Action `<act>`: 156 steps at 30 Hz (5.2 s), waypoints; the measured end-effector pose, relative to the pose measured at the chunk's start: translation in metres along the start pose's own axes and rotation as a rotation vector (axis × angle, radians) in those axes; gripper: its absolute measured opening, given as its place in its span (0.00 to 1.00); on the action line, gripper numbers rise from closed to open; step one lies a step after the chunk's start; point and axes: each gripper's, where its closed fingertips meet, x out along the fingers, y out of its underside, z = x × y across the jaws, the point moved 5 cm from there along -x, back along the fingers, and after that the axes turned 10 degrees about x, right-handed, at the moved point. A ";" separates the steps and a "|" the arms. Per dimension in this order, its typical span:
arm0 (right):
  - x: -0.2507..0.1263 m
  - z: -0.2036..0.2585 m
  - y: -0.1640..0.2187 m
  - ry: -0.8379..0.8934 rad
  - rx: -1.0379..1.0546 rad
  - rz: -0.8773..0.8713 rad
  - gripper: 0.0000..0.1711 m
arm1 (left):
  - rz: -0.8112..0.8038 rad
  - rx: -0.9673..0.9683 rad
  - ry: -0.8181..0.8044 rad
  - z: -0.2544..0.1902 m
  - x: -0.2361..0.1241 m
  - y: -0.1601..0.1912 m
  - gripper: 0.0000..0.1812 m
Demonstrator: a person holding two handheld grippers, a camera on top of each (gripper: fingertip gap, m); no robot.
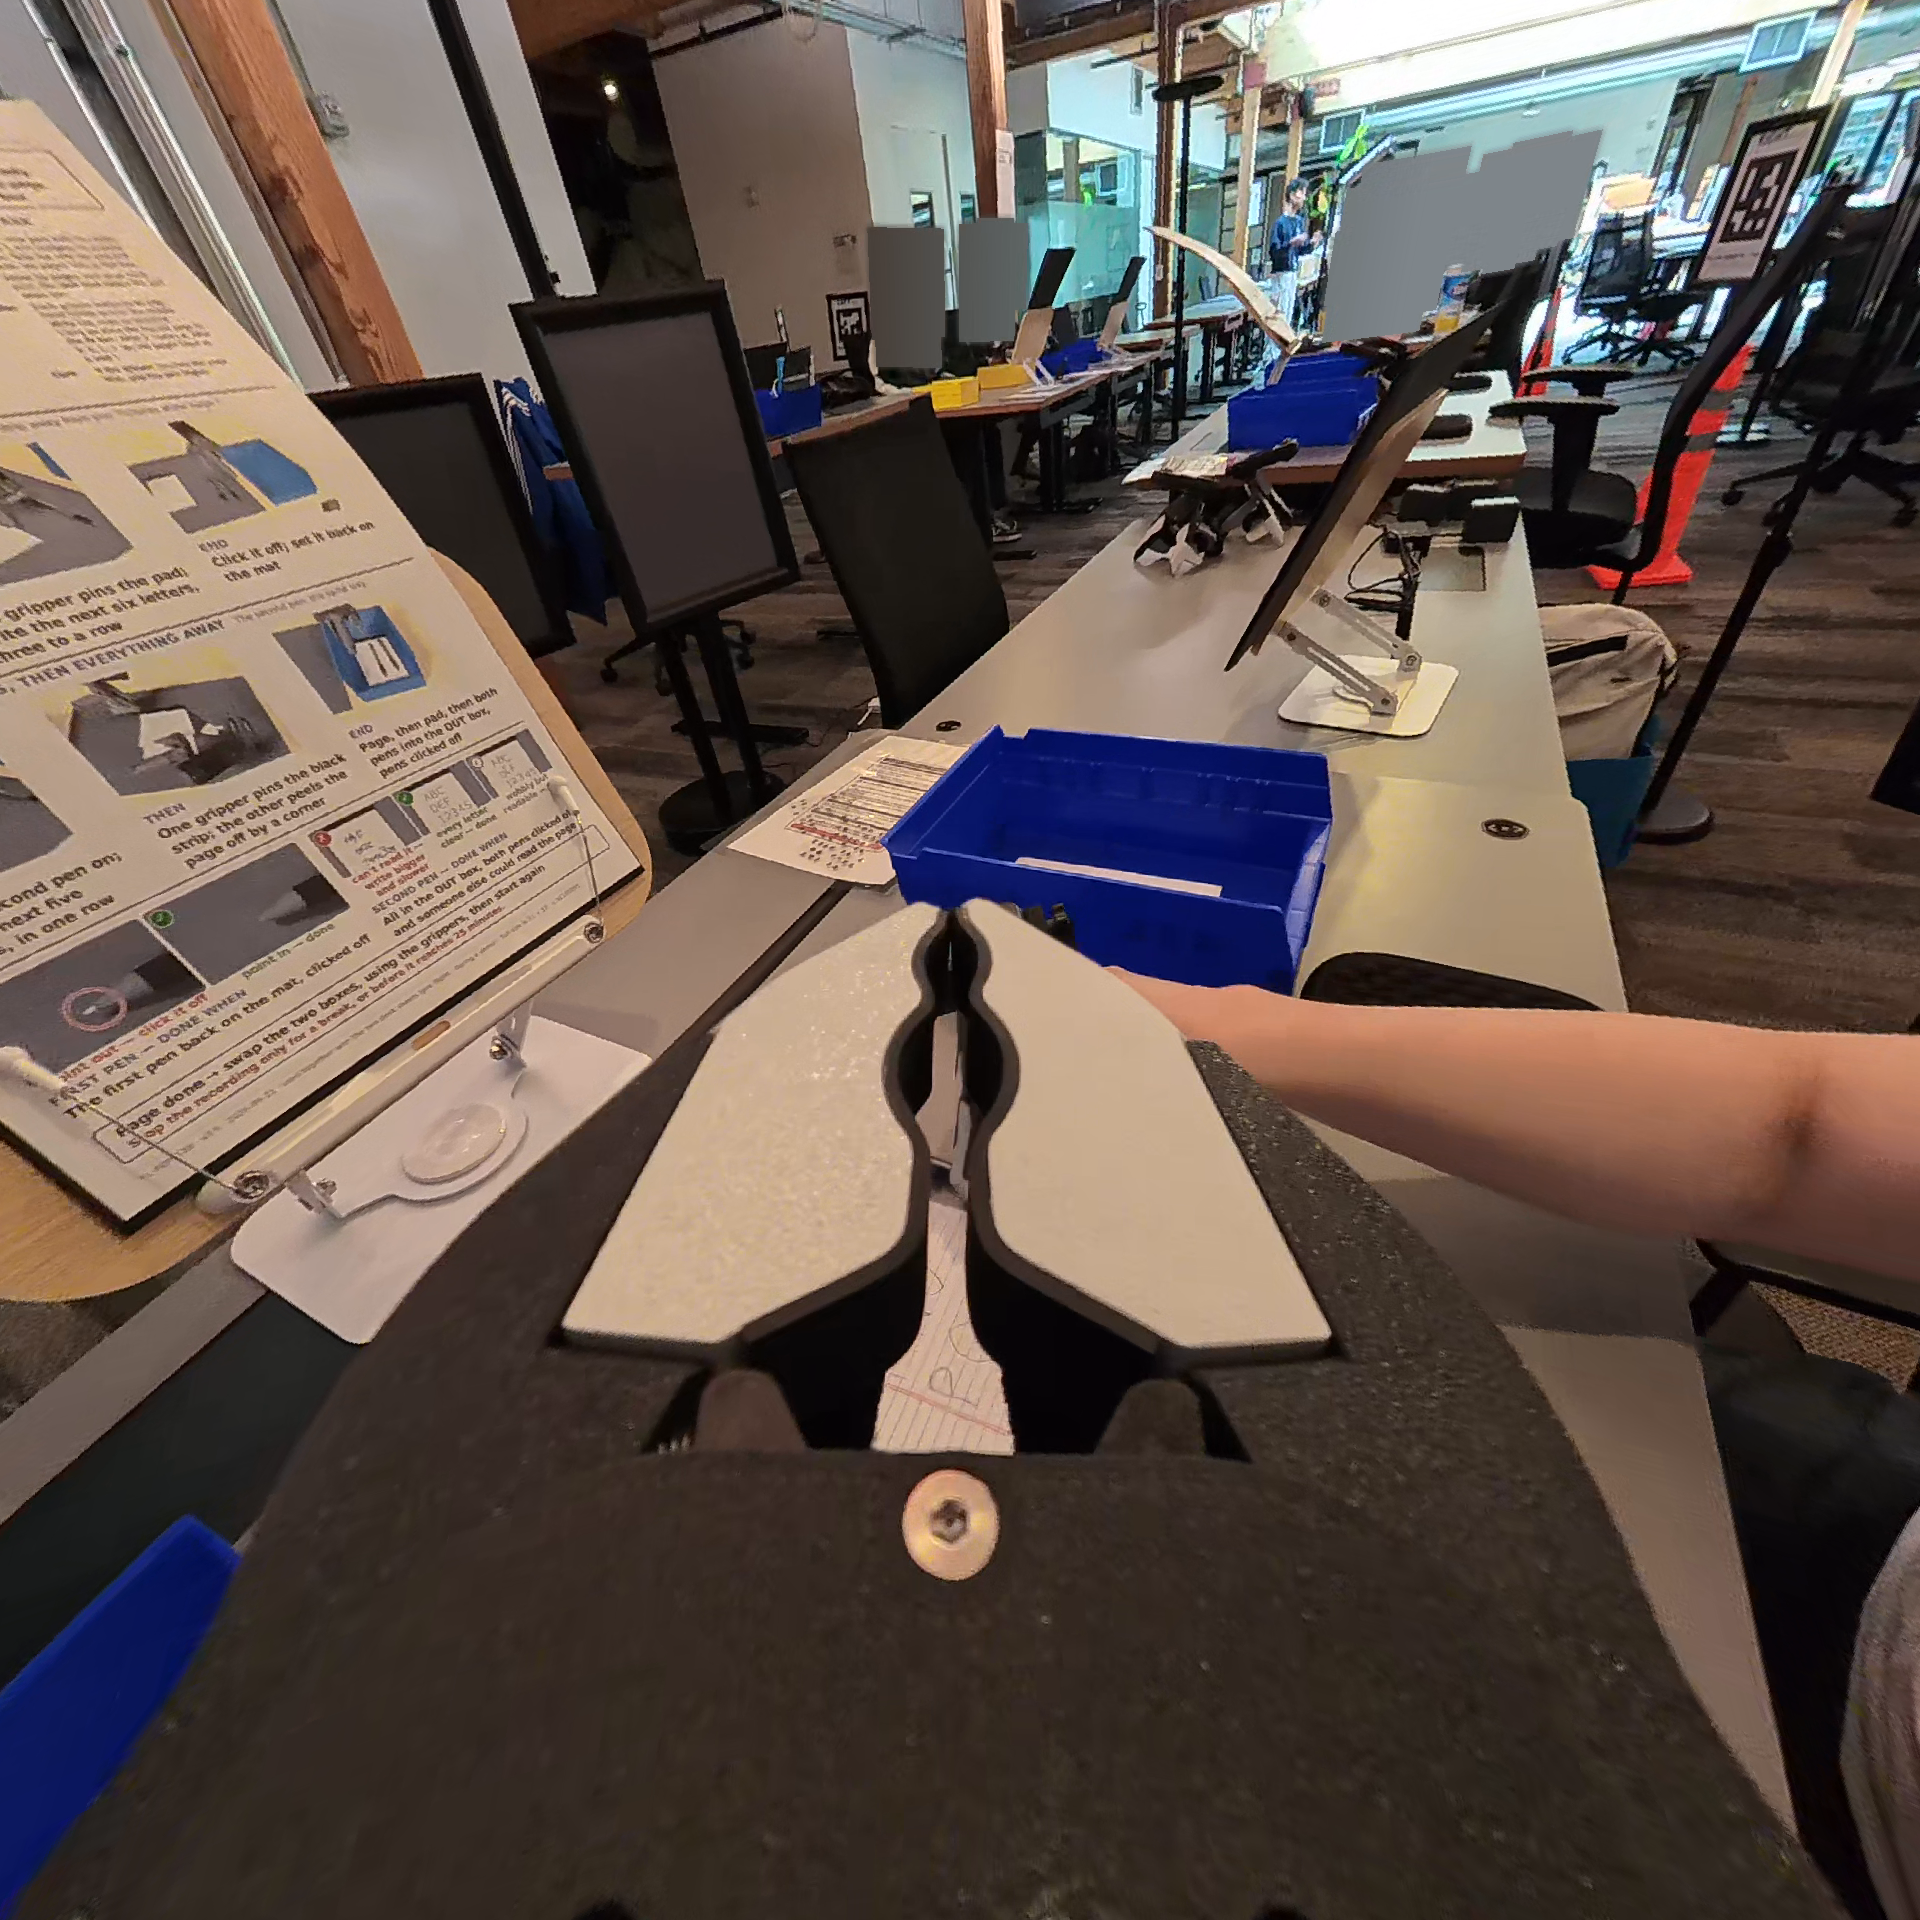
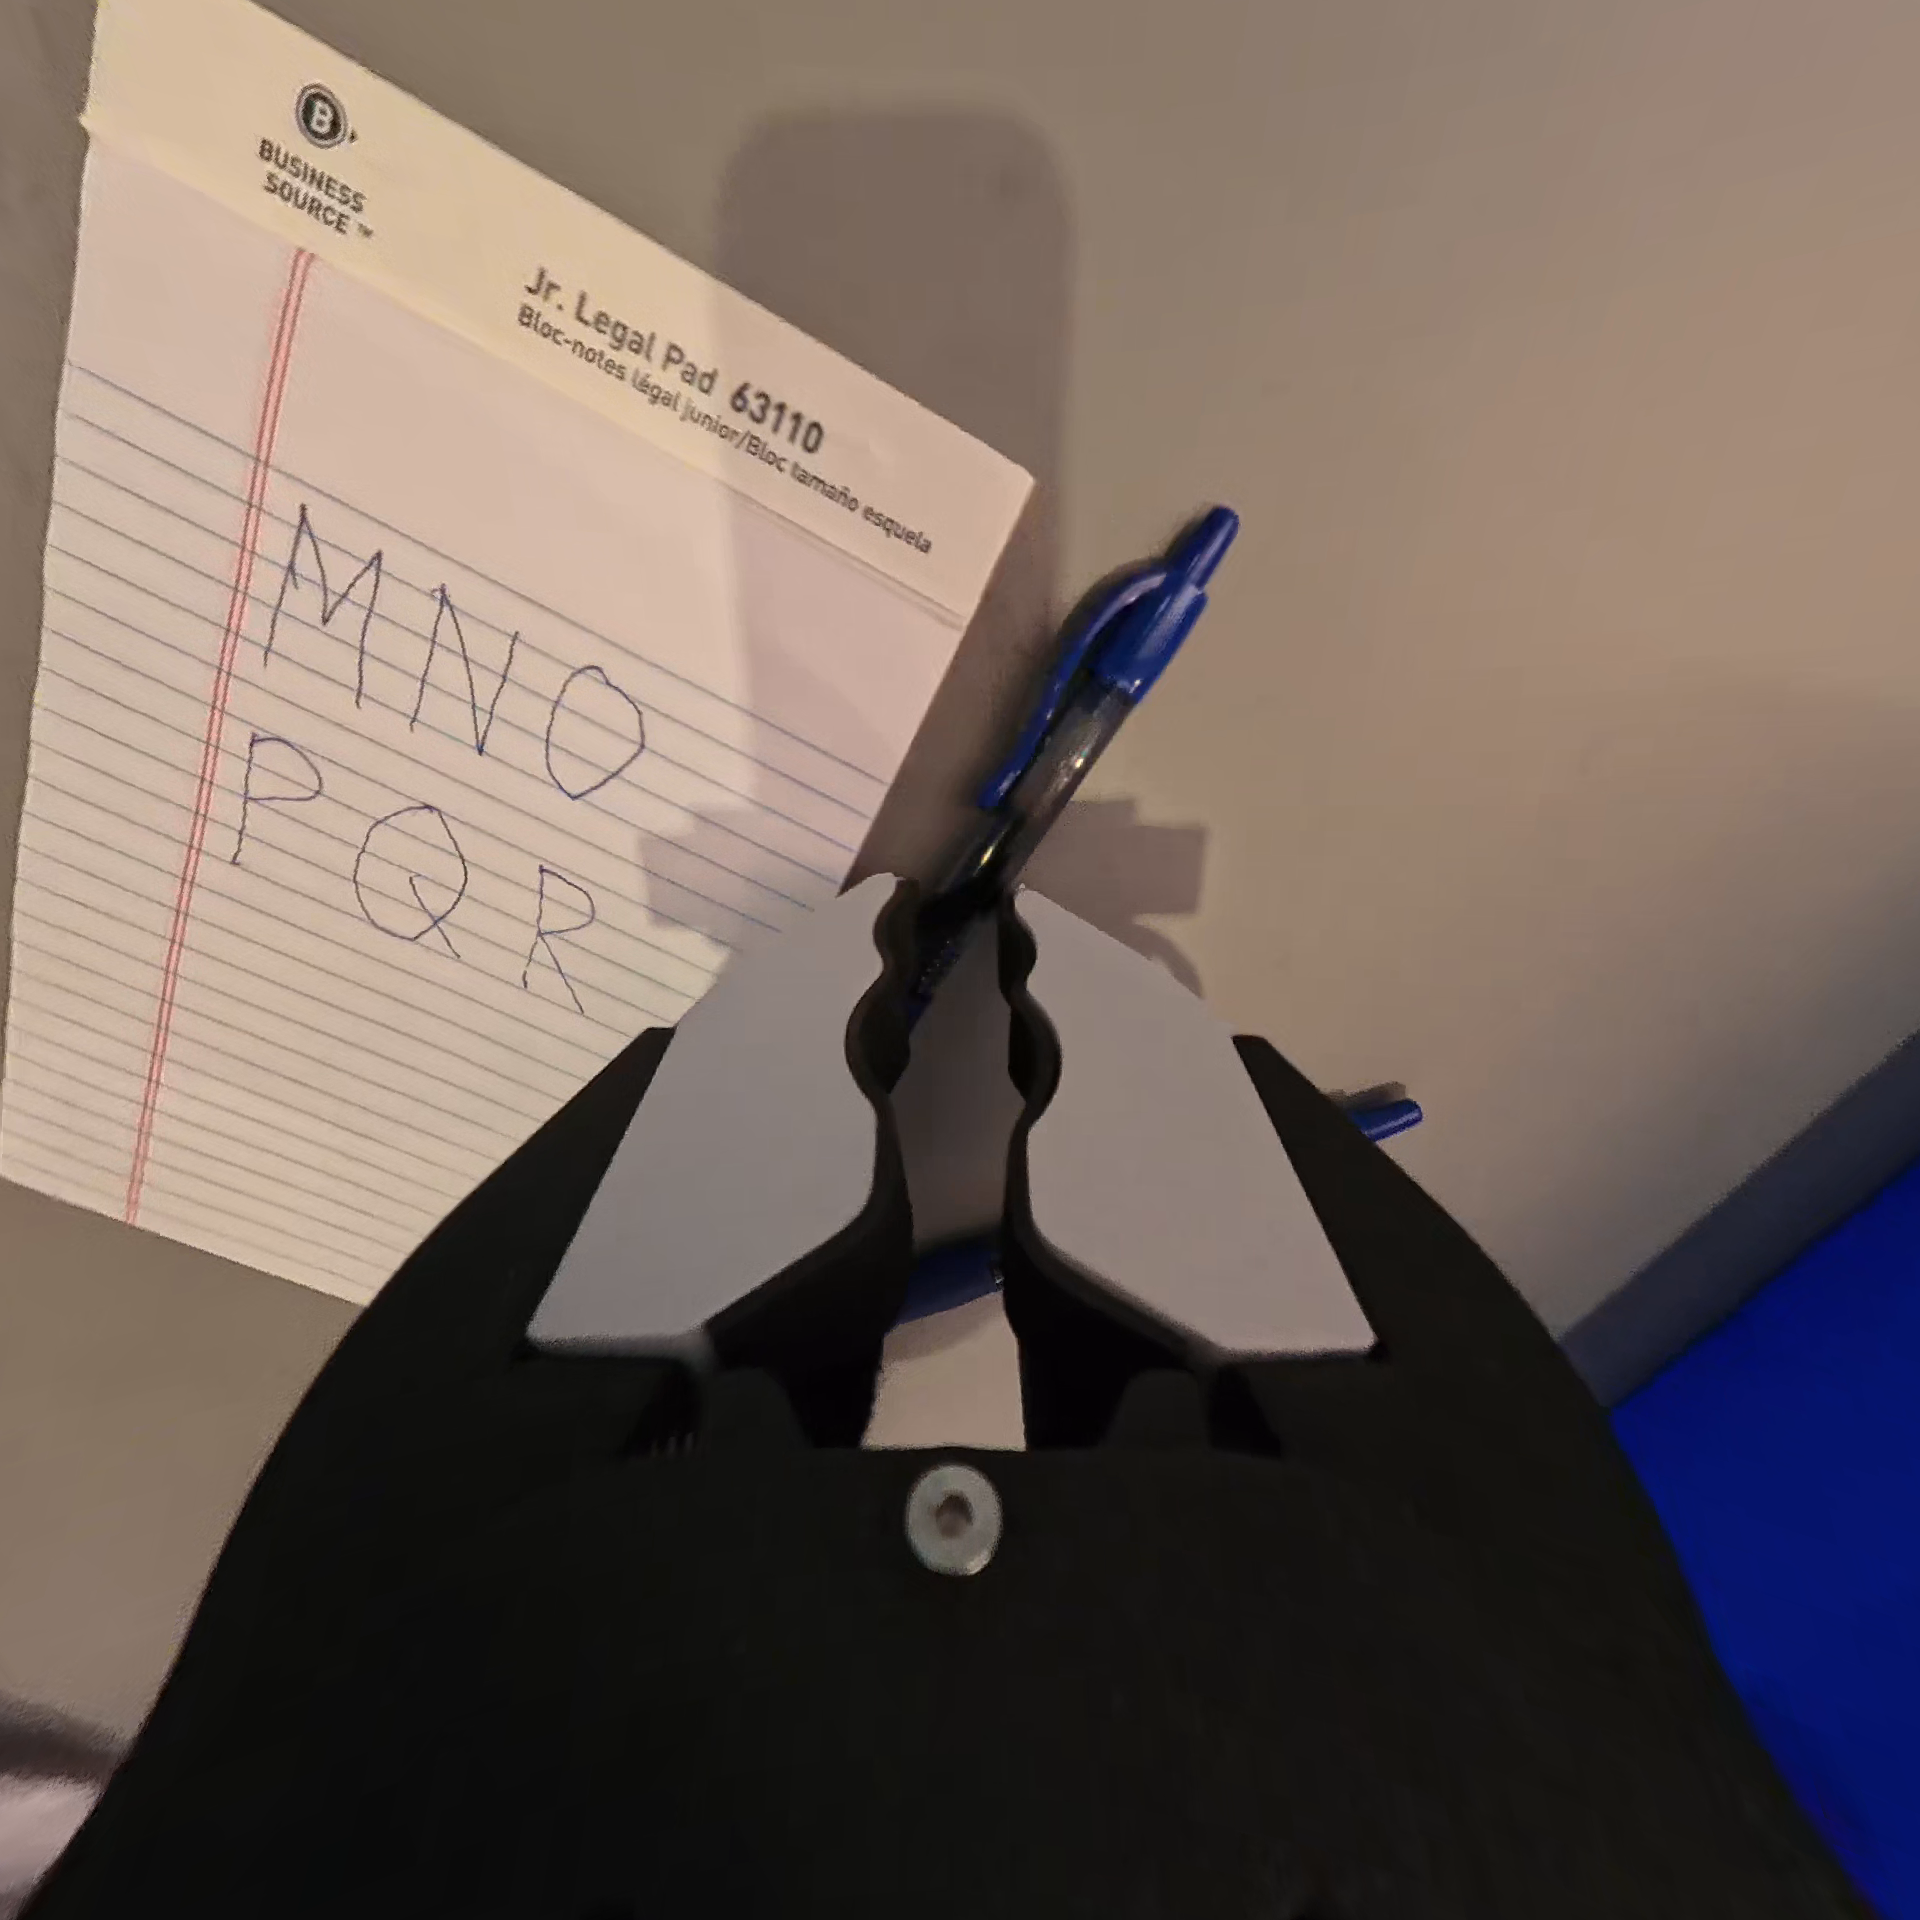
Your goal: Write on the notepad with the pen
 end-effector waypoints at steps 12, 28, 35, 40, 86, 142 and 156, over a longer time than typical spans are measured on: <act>-0.020 -0.016 0.018 0.036 0.118 -0.048 0.18 | -0.063 -0.010 0.026 -0.004 -0.016 -0.010 0.00; -0.022 -0.044 0.067 0.091 0.488 -0.092 0.27 | -0.093 0.002 0.048 -0.010 -0.042 -0.018 0.00; -0.014 -0.042 0.066 0.134 0.456 -0.077 0.14 | -0.167 -0.063 -0.043 0.017 -0.090 -0.015 0.00; -0.014 -0.043 0.066 0.129 0.431 -0.074 0.12 | -0.202 -0.093 -0.095 0.028 -0.110 -0.012 0.00; -0.194 0.031 0.047 -1.387 -0.829 -0.766 0.08 | -0.405 -0.447 0.657 -0.028 0.112 0.065 0.20; -0.161 0.050 0.005 -0.929 -0.714 -0.885 0.06 | -0.246 -0.131 0.189 -0.001 0.093 0.051 0.00; -0.161 0.054 0.008 -1.088 -0.667 -0.838 0.06 | -0.274 -0.192 0.221 -0.002 0.098 0.057 0.00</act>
